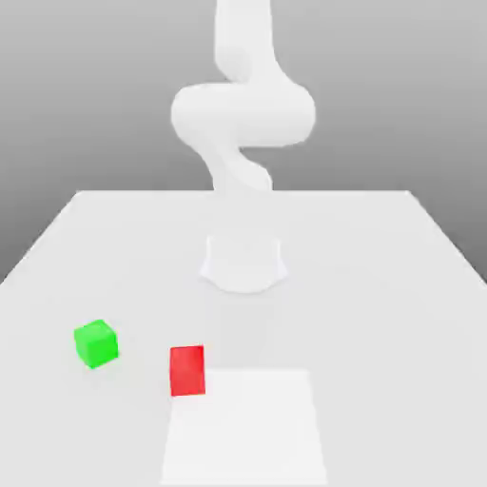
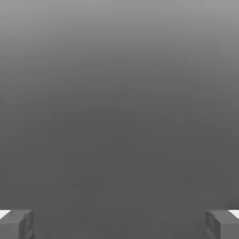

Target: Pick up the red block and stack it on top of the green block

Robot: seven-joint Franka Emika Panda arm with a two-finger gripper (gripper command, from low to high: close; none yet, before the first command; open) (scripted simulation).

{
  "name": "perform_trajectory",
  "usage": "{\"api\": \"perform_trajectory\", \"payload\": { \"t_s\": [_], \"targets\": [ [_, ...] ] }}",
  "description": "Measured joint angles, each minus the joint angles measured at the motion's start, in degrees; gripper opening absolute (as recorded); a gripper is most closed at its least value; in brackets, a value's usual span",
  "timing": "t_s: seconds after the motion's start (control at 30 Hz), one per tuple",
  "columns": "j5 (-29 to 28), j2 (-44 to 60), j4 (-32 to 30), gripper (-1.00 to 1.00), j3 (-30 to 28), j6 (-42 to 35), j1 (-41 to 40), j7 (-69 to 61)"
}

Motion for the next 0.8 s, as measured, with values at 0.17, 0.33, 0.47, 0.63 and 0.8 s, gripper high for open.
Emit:
{"api": "perform_trajectory", "payload": {
  "t_s": [0.17, 0.33, 0.47, 0.63, 0.8],
  "targets": [
    [1.6, 7.5, -6.5, 0.0, 2.2, 5.5, -4.8, 11.9],
    [2.6, 14.8, -12.8, 0.0, 4.4, 10.9, -9.2, 23.7],
    [3.2, 20.6, -17.9, 0.0, 6.1, 15.2, -12.6, 33.4],
    [3.4, 27.9, -24.2, 0.0, 8.3, 20.5, -16.9, 45.9],
    [2.4, 35.3, -30.5, 0.0, 9.1, 25.9, -20.2, 59.3]
  ]
}}
